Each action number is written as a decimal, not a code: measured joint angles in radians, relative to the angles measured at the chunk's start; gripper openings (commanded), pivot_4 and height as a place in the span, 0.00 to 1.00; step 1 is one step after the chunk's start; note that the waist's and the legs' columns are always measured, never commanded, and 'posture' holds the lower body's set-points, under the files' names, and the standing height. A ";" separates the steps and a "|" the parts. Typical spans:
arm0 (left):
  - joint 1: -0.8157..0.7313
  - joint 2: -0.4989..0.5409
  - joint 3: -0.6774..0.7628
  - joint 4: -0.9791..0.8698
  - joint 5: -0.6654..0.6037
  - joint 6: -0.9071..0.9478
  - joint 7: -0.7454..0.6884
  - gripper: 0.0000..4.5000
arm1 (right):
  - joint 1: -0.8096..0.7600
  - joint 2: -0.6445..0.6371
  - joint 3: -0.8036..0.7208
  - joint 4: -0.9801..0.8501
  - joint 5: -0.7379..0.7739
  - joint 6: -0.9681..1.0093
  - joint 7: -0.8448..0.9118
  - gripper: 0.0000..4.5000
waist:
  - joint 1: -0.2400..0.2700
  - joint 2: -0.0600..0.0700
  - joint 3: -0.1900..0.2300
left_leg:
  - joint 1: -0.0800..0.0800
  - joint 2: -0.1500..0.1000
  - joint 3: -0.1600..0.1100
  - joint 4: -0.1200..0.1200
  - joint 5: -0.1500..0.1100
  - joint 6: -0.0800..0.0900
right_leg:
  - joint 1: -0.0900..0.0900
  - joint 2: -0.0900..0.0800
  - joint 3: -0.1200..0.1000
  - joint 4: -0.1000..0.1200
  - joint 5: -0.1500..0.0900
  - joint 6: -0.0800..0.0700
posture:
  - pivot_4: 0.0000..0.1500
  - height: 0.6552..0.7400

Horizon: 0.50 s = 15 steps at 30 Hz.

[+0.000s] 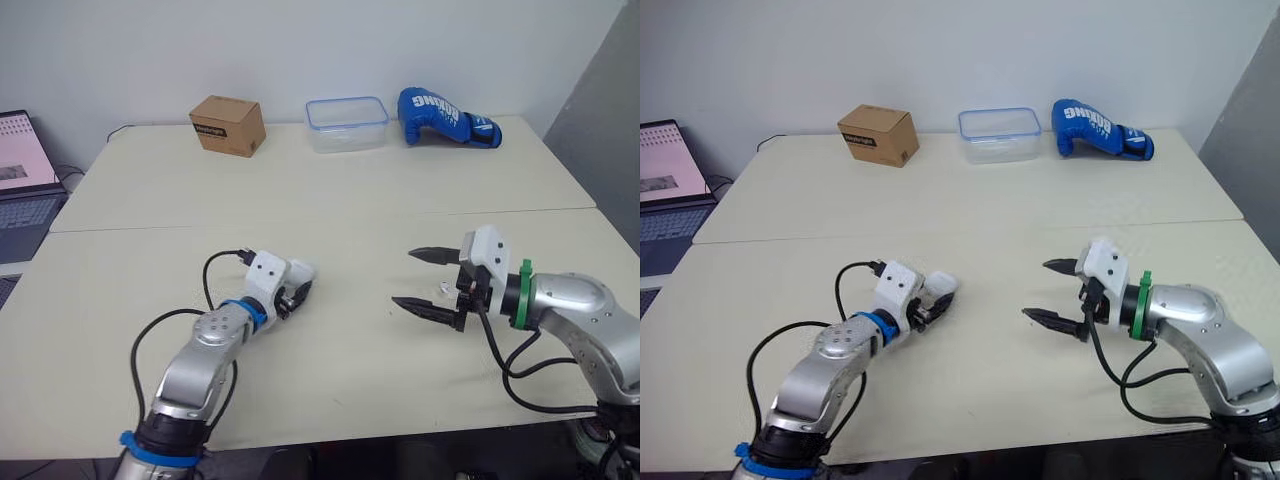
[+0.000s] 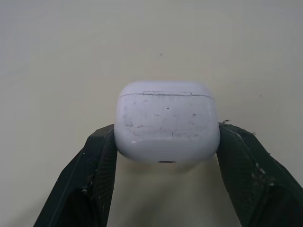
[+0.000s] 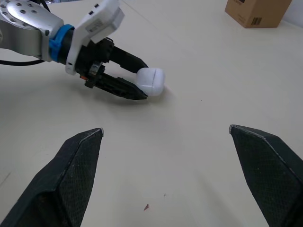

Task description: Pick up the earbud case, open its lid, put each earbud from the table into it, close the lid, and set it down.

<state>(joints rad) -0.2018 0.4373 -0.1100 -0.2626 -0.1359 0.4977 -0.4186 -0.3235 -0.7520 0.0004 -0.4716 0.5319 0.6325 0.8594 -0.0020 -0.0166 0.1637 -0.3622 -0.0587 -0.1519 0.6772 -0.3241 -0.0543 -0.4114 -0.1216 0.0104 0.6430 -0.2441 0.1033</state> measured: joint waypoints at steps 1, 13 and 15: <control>0.000 0.030 0.001 -0.003 0.003 -0.052 -0.030 0.61 | -0.018 -0.004 -0.002 0.004 0.007 0.021 0.001 1.00 | 0.000 0.000 0.000 | 0.000 0.000 0.000 0.000 0.000 0.000 | 0.000 0.000 0.000 0.000 0.000 0.000 | 1.00 0.89; -0.192 0.144 -0.002 0.108 0.021 -0.461 -0.320 0.61 | -0.288 0.039 -0.054 0.146 0.395 0.586 -0.053 1.00 | 0.000 0.000 0.000 | -0.001 0.000 0.000 0.000 0.000 0.000 | 0.000 0.000 -0.001 -0.001 0.000 0.000 | 1.00 0.89; -0.215 0.150 -0.011 0.120 0.021 -0.490 -0.359 0.61 | -0.331 0.071 -0.075 0.186 0.435 0.641 -0.083 1.00 | -0.001 0.000 0.000 | -0.001 0.000 0.000 0.000 0.000 0.000 | -0.001 0.000 0.000 -0.001 0.000 0.000 | 1.00 0.89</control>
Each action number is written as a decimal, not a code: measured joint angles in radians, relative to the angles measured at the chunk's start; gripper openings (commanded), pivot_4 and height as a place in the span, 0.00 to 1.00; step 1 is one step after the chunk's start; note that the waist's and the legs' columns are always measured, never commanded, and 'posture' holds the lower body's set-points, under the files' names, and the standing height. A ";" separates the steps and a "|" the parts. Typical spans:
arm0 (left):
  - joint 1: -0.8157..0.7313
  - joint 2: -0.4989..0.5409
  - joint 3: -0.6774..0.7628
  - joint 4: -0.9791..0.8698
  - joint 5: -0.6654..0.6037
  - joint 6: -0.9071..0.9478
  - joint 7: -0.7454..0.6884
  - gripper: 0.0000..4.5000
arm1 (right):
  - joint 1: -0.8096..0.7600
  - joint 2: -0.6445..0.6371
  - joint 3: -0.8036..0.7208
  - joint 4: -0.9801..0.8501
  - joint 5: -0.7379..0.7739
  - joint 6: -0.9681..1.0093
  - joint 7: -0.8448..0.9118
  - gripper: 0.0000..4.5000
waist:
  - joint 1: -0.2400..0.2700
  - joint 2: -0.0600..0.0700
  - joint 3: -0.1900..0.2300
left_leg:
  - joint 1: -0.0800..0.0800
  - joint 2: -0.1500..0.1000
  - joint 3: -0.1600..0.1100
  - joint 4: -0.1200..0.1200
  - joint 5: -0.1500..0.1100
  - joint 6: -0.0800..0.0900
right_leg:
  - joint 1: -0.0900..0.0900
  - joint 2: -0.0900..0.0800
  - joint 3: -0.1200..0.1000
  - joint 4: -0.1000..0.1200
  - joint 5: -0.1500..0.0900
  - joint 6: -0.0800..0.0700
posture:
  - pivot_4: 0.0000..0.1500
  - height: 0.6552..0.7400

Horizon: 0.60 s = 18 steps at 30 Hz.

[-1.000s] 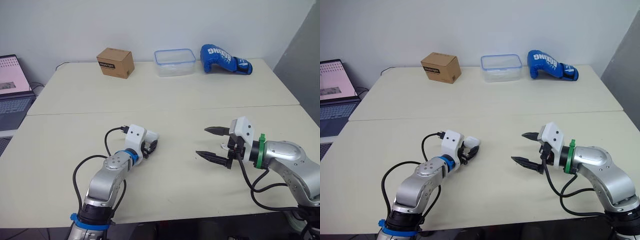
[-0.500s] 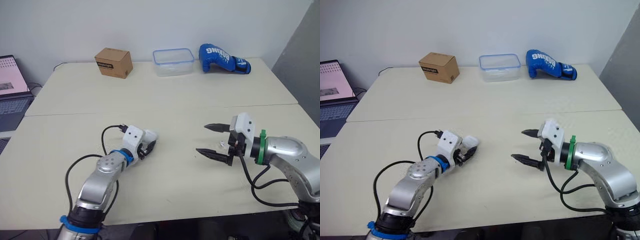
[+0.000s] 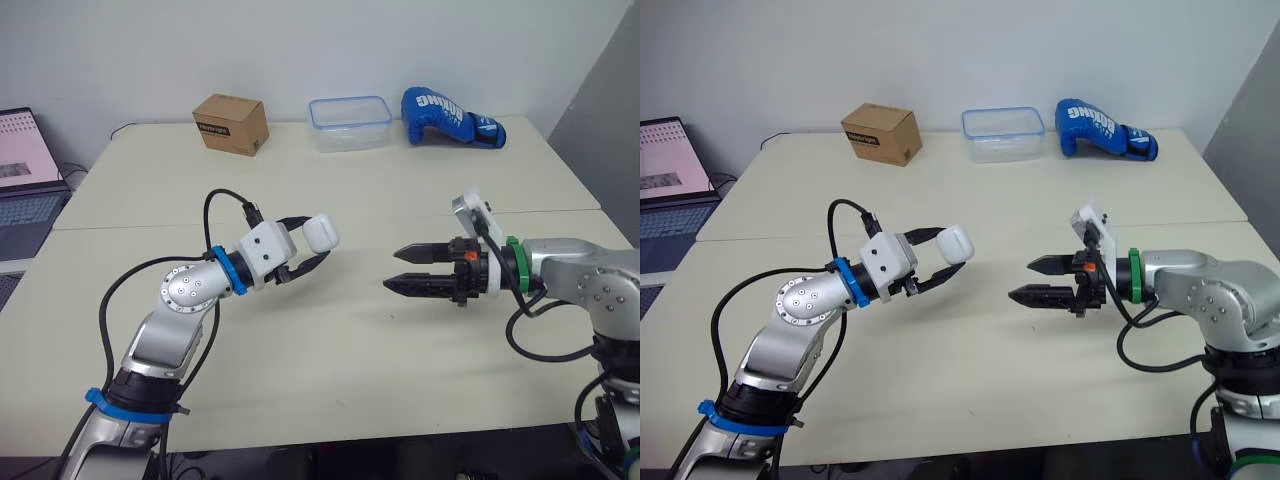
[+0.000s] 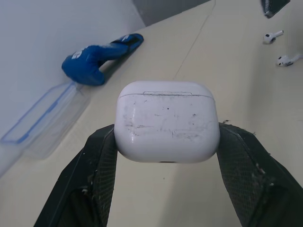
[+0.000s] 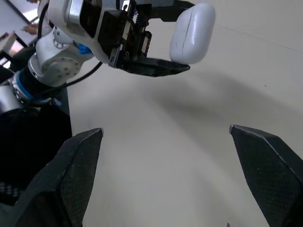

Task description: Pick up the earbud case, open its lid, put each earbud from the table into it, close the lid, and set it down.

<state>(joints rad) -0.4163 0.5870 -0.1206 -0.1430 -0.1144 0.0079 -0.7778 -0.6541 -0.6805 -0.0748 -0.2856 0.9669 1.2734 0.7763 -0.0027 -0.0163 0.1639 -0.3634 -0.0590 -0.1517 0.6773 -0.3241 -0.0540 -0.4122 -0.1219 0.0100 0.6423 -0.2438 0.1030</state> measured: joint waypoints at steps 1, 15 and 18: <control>-0.008 0.000 -0.007 0.001 0.000 -0.011 -0.015 0.61 | -0.013 0.013 -0.010 0.014 0.012 0.019 -0.015 1.00 | 0.000 0.000 0.000 | 0.000 0.000 0.000 0.000 0.000 0.000 | 0.000 0.000 0.000 0.000 0.000 0.000 | 1.00 0.89; -0.082 -0.007 -0.048 -0.052 -0.006 -0.058 -0.166 0.61 | -0.090 0.155 -0.069 0.112 0.137 0.225 -0.201 1.00 | -0.005 0.000 0.000 | -0.001 0.000 0.000 0.000 0.000 0.000 | -0.001 0.000 0.000 0.002 0.000 0.000 | 1.00 0.89; -0.088 -0.029 -0.053 -0.061 -0.006 -0.054 -0.170 0.61 | -0.090 0.177 -0.070 0.112 0.147 0.243 -0.225 1.00 | -0.007 0.000 0.000 | -0.001 0.000 0.000 0.000 0.000 0.000 | -0.002 0.000 0.000 0.002 0.000 0.000 | 1.00 0.89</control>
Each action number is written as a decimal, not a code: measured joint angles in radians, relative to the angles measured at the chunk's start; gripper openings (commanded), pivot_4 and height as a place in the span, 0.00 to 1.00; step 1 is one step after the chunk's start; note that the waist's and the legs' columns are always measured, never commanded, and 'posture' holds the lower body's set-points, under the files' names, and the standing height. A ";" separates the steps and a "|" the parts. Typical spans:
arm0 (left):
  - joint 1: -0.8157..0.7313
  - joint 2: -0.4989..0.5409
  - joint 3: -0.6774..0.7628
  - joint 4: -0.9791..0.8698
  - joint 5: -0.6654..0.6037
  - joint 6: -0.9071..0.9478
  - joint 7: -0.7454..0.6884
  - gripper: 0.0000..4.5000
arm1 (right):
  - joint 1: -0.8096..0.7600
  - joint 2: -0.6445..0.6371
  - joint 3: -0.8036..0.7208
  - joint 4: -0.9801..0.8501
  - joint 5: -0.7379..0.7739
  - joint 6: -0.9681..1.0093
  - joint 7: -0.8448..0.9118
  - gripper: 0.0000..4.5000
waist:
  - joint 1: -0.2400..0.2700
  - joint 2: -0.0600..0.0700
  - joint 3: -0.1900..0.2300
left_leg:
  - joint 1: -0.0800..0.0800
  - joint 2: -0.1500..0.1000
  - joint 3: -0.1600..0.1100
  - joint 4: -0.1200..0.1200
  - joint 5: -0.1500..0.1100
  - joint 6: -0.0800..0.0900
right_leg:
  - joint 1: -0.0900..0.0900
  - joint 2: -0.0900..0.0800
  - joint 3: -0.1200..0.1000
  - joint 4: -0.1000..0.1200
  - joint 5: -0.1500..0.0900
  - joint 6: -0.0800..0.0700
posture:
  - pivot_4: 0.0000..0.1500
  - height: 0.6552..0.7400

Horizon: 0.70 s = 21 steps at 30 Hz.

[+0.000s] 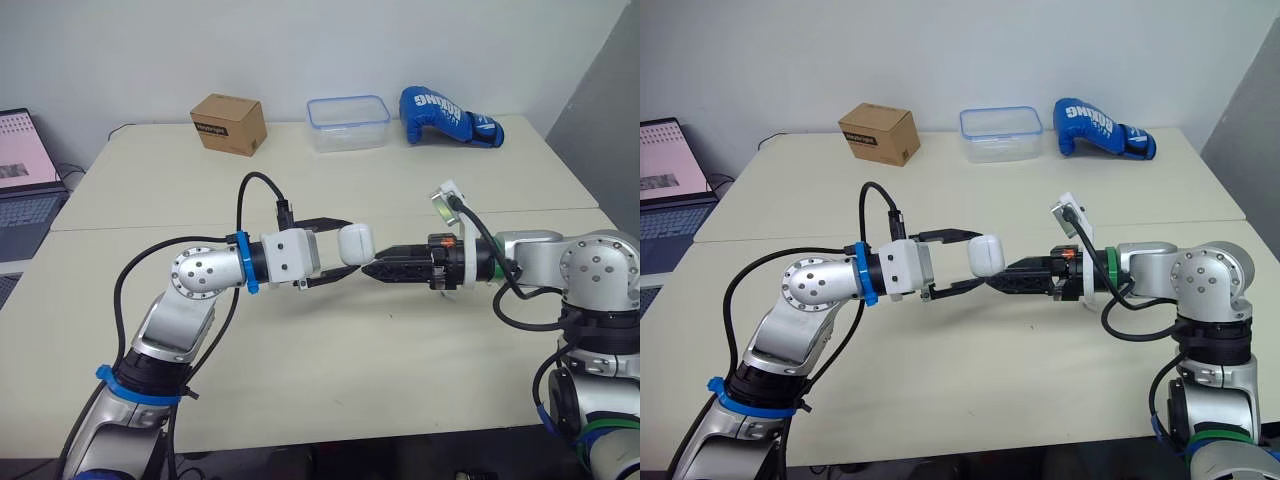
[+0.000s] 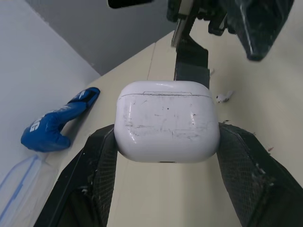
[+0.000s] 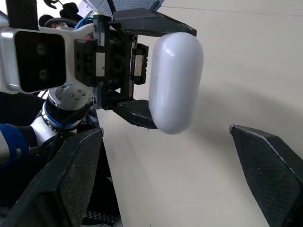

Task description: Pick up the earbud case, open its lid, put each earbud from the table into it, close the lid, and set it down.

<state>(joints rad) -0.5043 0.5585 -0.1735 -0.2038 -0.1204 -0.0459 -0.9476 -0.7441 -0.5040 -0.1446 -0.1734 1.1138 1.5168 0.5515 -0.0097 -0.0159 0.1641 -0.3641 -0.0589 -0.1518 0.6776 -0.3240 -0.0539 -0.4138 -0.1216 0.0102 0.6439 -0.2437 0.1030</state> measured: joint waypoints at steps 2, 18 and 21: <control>0.000 -0.009 -0.012 -0.005 0.000 0.004 -0.002 0.61 | 0.000 0.014 -0.001 0.000 0.006 0.009 -0.016 1.00 | -0.001 0.000 0.000 | 0.000 0.000 0.000 0.000 0.000 0.000 | 0.000 0.000 0.000 0.000 0.000 0.000 | 1.00 0.89; 0.002 -0.013 -0.037 -0.035 0.004 0.014 -0.006 0.61 | -0.019 0.092 -0.072 0.025 0.055 0.090 -0.118 0.71 | -0.009 0.000 0.000 | 0.000 0.000 0.000 0.000 0.000 0.000 | -0.001 0.000 0.000 0.000 0.000 0.000 | 1.00 0.89; 0.003 -0.009 -0.036 -0.035 0.005 0.007 -0.006 0.61 | -0.019 0.092 -0.072 0.025 0.070 0.090 -0.119 0.71 | -0.011 0.000 0.000 | 0.000 0.000 0.000 0.000 0.000 0.000 | -0.001 0.000 0.000 0.000 0.000 0.000 | 1.00 0.89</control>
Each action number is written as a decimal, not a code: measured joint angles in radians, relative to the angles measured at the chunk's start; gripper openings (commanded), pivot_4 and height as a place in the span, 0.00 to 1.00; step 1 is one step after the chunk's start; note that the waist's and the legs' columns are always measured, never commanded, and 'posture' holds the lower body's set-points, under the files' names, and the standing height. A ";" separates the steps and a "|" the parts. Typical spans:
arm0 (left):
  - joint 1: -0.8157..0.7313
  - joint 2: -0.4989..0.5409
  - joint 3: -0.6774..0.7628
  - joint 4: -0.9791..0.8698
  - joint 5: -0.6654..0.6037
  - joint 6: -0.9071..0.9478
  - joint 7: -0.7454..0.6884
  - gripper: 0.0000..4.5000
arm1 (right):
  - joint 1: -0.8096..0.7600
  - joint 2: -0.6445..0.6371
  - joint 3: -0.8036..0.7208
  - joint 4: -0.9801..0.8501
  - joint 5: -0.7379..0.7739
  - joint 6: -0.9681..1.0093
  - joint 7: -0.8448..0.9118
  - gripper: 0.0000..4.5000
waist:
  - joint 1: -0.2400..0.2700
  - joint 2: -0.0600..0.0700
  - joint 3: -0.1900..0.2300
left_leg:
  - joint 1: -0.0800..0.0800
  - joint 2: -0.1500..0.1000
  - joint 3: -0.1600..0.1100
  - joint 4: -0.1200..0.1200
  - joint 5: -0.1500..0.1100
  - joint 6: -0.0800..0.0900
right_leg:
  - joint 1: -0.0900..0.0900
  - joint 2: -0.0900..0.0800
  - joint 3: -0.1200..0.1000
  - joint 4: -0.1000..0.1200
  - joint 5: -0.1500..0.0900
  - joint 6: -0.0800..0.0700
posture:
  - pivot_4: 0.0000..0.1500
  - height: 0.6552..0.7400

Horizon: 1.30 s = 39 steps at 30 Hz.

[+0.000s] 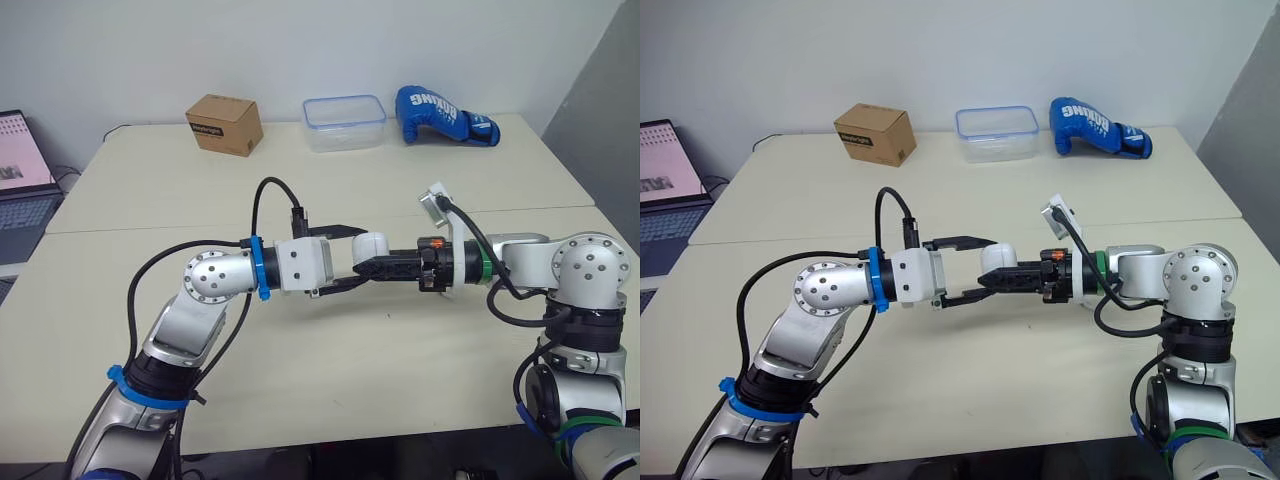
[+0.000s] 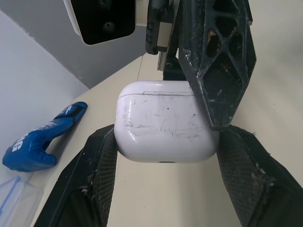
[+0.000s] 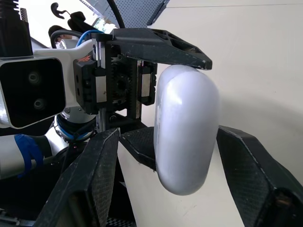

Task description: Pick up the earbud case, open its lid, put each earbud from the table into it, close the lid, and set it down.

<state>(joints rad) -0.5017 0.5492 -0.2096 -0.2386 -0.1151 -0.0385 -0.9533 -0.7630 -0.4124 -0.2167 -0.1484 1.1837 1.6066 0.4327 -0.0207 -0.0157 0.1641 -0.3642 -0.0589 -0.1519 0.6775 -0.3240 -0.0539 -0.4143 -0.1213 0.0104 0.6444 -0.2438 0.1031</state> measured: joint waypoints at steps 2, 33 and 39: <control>0.001 0.005 0.000 0.000 0.000 -0.009 0.000 0.61 | 0.000 0.000 0.000 0.000 0.010 0.000 -0.001 0.71 | -0.002 0.000 0.000 | 0.000 0.000 0.000 0.000 0.000 0.000 | 0.000 0.000 0.000 0.000 0.000 0.000 | 1.00 0.89; 0.011 0.033 0.002 -0.044 -0.073 0.121 -0.044 0.99 | 0.000 -0.006 0.007 0.019 0.052 0.000 -0.042 0.18 | -0.007 0.000 0.000 | 0.000 0.000 0.000 0.000 0.000 0.000 | 0.000 0.000 0.000 0.000 0.000 0.000 | 1.00 0.89; 0.023 0.144 0.068 -0.063 -0.229 0.409 -0.089 0.99 | 0.001 -0.135 0.138 -0.079 -0.032 -0.074 0.041 0.18 | -0.009 0.001 0.000 | 0.000 0.000 0.000 0.000 0.000 0.001 | -0.001 0.001 0.000 0.001 -0.001 0.001 | 1.00 0.89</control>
<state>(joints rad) -0.4789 0.6935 -0.1420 -0.3018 -0.3444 0.3701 -1.0426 -0.7625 -0.5477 -0.0786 -0.2278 1.1516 1.5321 0.4741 -0.0302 -0.0148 0.1646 -0.3644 -0.0587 -0.1519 0.6773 -0.3244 -0.0531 -0.4153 -0.1207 0.0106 0.6453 -0.2443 0.1039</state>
